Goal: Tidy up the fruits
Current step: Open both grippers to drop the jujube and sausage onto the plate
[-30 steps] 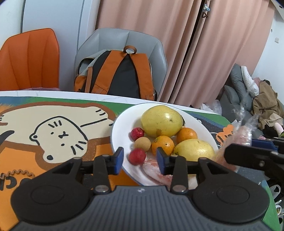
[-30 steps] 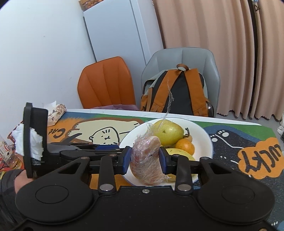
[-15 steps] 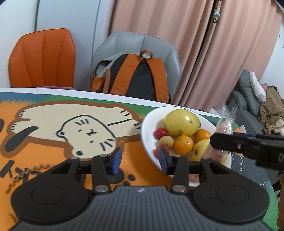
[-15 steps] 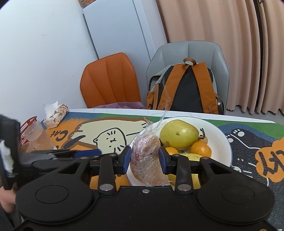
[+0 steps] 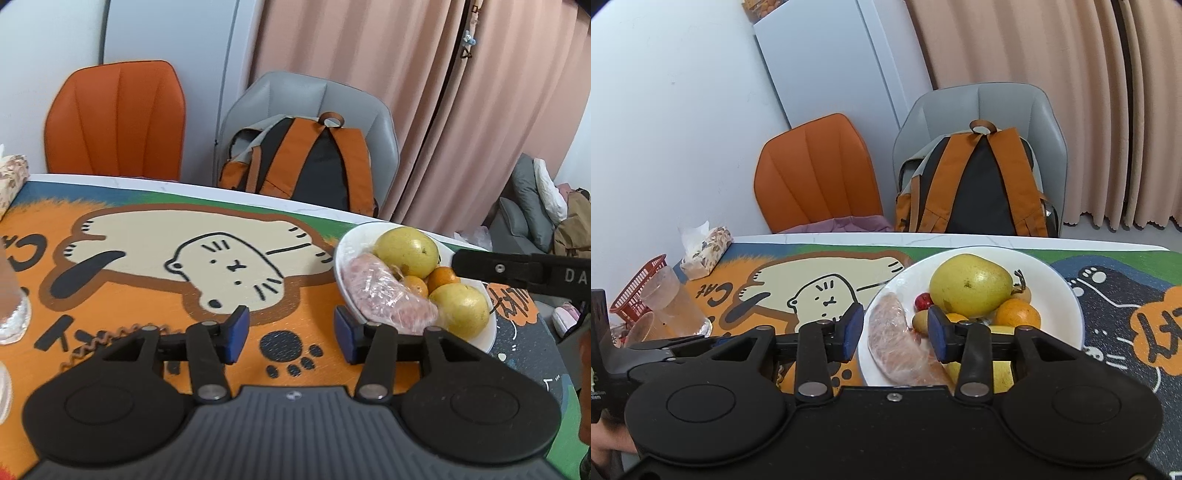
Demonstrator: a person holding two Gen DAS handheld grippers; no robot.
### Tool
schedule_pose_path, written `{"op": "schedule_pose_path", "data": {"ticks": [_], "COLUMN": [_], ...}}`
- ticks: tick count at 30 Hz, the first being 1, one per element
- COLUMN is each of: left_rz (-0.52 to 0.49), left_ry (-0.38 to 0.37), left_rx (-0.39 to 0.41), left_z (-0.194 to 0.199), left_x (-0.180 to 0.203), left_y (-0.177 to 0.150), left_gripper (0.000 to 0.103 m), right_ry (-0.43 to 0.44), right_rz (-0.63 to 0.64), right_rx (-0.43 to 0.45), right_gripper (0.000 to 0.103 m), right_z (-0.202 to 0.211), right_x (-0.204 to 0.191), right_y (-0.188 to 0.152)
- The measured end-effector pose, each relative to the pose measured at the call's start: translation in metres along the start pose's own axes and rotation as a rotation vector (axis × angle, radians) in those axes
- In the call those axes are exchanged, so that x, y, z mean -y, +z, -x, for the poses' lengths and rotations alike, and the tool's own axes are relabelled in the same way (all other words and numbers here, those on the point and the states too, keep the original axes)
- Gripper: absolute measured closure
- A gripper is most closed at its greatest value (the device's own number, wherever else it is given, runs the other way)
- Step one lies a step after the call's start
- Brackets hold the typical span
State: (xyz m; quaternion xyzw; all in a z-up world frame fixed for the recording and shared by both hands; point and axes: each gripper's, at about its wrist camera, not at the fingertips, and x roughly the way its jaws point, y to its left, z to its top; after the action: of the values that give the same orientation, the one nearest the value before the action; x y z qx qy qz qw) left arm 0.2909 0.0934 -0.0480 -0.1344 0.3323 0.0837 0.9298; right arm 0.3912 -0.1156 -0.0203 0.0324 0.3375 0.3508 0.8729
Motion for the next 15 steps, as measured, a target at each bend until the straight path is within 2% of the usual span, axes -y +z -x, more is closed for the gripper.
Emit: {"op": "schedule_pose_path", "data": {"ticks": [2,5,10,15], "left_rz": [0.006,0.010,-0.004,-0.001], "left_ry": [0.007,0.007,-0.005,-0.011], "left_rx": [0.002,0.002,0.020,0.028], "left_z": [0.005,0.012,0.029,0.043], "left_x": [-0.002,-0.002,0.003,0.006], "left_y": [-0.002,-0.003,-0.004,-0.007], "left_gripper": [0.048,0.043,0.027,0.022], "right_ry": [-0.001,-0.002,-0.001,-0.004], "right_rz": [-0.006,-0.004,-0.009,-0.012], "right_rx": [-0.002,-0.005,0.000,0.010], "right_gripper": [0.063,0.055,0.047,0.038], "right_z": [0.004,0.011,0.027,0.045], "right_x": [0.001,-0.002,-0.005,-0.009], "right_y": [-0.002,-0.006,-0.013,-0.020]}}
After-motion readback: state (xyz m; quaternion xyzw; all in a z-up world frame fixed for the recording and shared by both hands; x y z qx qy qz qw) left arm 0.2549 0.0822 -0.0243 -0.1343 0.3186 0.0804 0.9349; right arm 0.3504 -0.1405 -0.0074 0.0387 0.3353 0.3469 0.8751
